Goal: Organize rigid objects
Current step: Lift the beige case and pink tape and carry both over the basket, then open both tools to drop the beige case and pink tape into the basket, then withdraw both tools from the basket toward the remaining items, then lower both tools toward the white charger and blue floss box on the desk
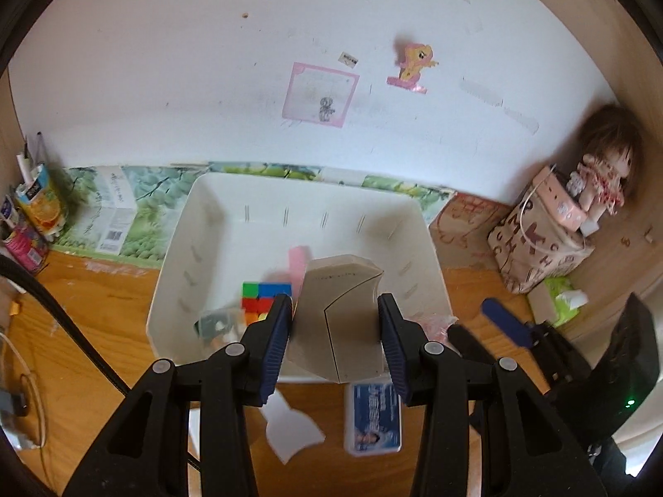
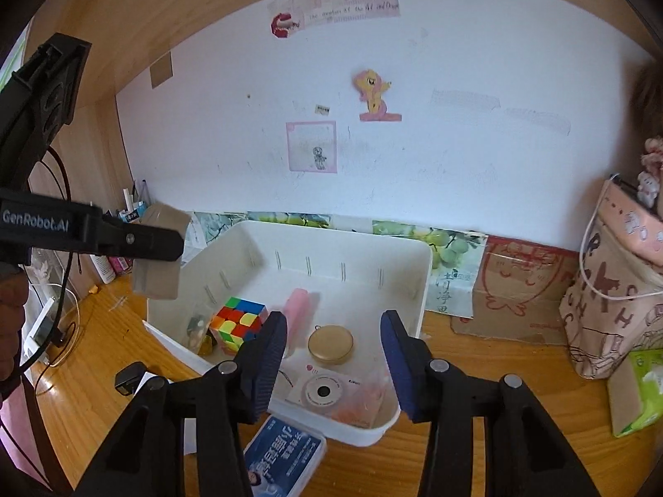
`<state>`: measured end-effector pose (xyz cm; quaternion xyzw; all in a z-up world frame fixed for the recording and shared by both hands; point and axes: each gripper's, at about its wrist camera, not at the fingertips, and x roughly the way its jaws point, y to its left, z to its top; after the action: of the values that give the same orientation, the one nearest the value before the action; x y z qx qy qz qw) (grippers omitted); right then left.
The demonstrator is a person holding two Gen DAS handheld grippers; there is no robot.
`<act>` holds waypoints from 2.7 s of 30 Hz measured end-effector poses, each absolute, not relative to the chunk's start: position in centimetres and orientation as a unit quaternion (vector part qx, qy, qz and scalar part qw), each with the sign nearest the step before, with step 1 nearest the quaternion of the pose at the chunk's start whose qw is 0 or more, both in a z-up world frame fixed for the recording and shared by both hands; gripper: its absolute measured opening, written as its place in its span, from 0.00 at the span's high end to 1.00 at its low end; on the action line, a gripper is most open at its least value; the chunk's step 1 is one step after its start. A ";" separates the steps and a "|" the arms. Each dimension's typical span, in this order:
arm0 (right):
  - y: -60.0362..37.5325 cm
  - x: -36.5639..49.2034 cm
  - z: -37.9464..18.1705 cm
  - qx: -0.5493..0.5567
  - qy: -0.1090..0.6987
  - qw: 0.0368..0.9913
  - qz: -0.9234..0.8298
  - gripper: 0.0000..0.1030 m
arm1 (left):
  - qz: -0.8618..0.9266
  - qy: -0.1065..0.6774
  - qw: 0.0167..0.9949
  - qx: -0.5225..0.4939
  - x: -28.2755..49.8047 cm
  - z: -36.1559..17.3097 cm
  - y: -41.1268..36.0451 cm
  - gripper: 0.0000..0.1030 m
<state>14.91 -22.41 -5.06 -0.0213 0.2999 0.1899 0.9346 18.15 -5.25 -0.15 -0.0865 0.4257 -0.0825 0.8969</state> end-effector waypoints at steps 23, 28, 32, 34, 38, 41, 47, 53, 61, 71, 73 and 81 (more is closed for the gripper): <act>-21.8 16.0 -6.2 0.013 0.327 0.922 0.207 0.54 | -0.085 0.339 0.932 -0.096 18.0 0.1 -3.7 0.47; -22.0 14.9 -4.9 0.019 0.316 0.925 0.209 0.54 | -0.085 0.314 0.940 -0.102 16.4 1.6 -3.1 0.42; -22.2 13.6 -3.5 0.024 0.300 0.931 0.206 0.52 | -0.080 0.294 0.948 -0.095 14.6 3.0 -2.6 0.40; -22.3 12.8 -2.8 0.027 0.288 0.935 0.205 0.46 | -0.077 0.285 0.951 -0.090 13.5 3.8 -2.3 0.40; -22.4 11.0 -1.3 0.025 0.268 0.941 0.204 0.39 | -0.071 0.262 0.959 -0.083 11.3 5.2 -1.8 0.40; -22.4 9.5 -0.4 0.024 0.255 0.945 0.203 0.34 | -0.068 0.249 0.962 -0.088 9.7 5.9 -1.2 0.40; -22.2 6.6 0.0 0.031 0.248 0.947 0.203 0.24 | -0.052 0.238 0.966 -0.086 6.8 6.3 0.0 0.40; -21.7 4.3 -0.8 0.045 0.262 0.942 0.205 0.22 | -0.029 0.249 0.965 -0.080 3.7 5.7 1.3 0.36; -20.8 1.7 -2.4 0.064 0.290 0.931 0.211 0.22 | 0.006 0.279 0.957 -0.077 0.8 4.5 3.0 0.30; -20.8 1.1 -4.8 0.097 0.332 0.917 0.201 0.22 | 0.034 0.323 0.942 -0.084 -0.5 2.8 3.8 0.28; -20.9 1.3 -5.3 0.106 0.342 0.913 0.197 0.22 | 0.036 0.329 0.940 -0.081 -0.6 2.6 3.8 0.28; -21.4 2.6 -7.8 0.137 0.391 0.892 0.179 0.22 | 0.049 0.369 0.925 -0.082 0.5 1.0 4.2 0.28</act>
<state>2.59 -21.35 -7.85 0.1374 0.3910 0.1785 0.8924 0.51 4.25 1.02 -0.0819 0.3689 0.0494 0.9245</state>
